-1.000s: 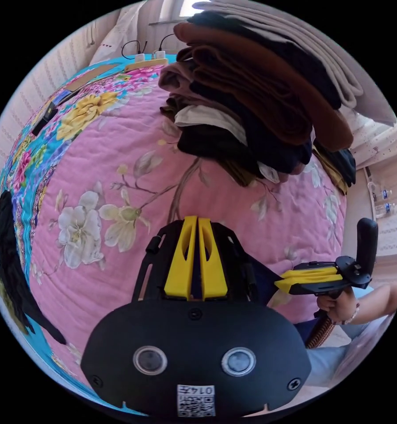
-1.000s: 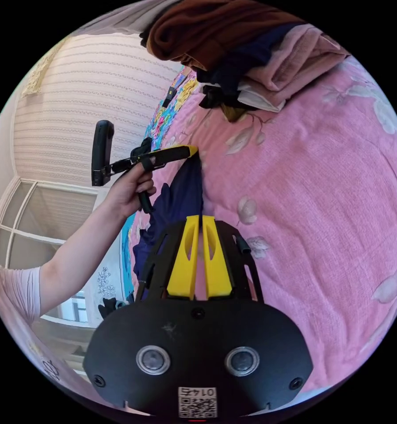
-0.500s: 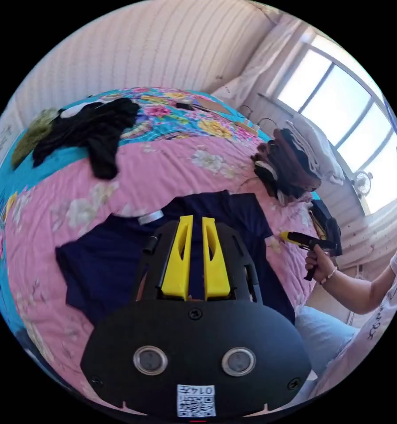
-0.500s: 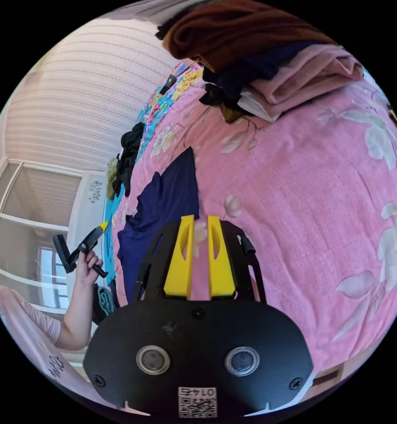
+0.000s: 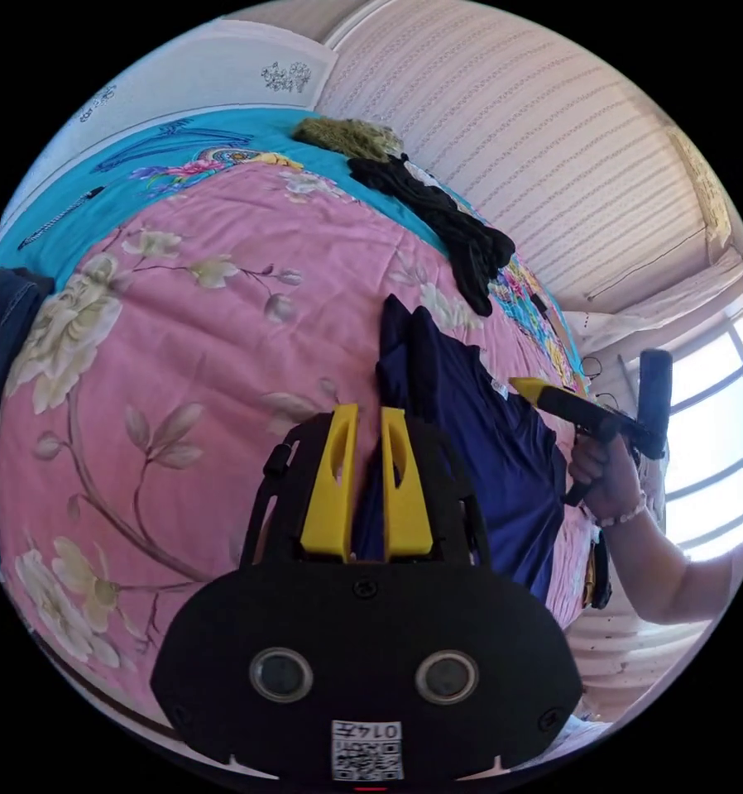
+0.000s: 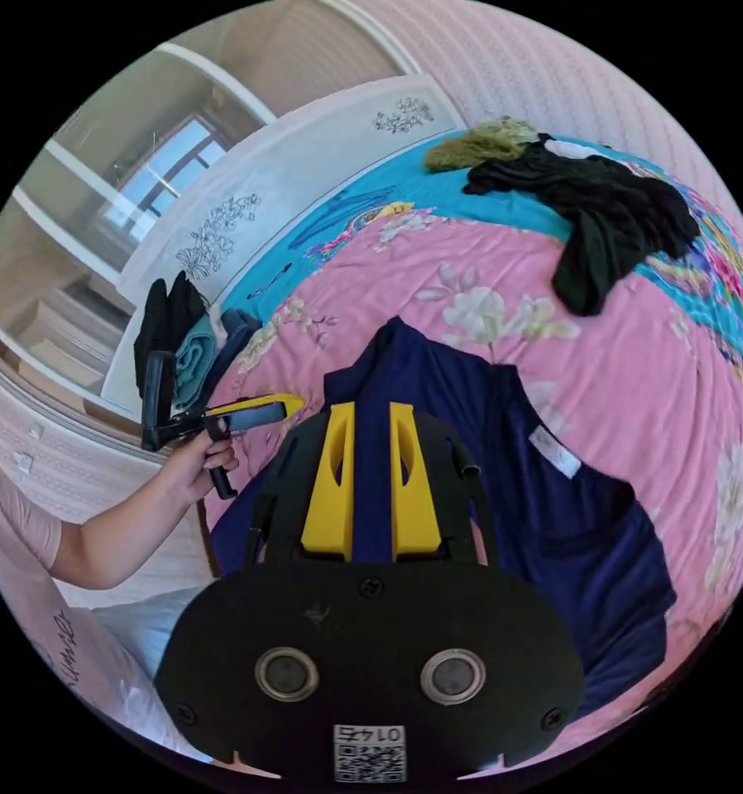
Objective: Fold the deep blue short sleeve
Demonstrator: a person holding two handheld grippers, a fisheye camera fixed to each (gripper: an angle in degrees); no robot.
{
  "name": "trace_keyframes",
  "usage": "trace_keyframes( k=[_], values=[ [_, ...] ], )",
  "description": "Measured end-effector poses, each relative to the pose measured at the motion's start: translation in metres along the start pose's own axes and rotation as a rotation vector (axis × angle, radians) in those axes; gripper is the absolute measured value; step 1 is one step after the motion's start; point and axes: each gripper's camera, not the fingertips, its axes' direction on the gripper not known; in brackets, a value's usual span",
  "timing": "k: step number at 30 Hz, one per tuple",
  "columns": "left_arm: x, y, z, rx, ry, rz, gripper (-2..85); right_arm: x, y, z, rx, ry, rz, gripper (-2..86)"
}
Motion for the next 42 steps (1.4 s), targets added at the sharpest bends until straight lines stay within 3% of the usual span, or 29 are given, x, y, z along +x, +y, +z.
trace_keyframes(
  k=[8,14,21,33,37,39,42],
  values=[
    [-0.034,-0.024,-0.019,-0.020,0.021,0.101,-0.1,-0.021,-0.148,0.104,-0.194,0.201,-0.059,7.6],
    [-0.069,-0.012,-0.051,-0.016,0.046,0.059,-1.0,-0.033,-0.204,0.149,-0.377,0.108,-0.107,2.0],
    [-0.114,0.012,-0.114,0.127,0.000,-0.114,-1.0,-0.070,-0.261,0.166,-0.303,0.005,-0.167,0.4],
    [-0.143,0.030,-0.133,0.028,-0.094,-0.071,-0.6,-0.111,-0.279,0.229,-0.332,0.019,-0.251,2.5],
    [-0.160,0.036,-0.136,0.020,-0.020,-0.124,2.1,-0.096,-0.291,0.199,-0.247,-0.093,-0.213,5.3],
    [-0.168,0.042,-0.147,0.026,0.033,-0.158,4.8,-0.086,-0.293,0.169,-0.173,-0.067,-0.208,5.3],
    [-0.172,0.054,-0.163,0.069,0.034,-0.199,5.2,-0.086,-0.285,0.160,-0.209,-0.022,-0.230,4.5]
  ],
)
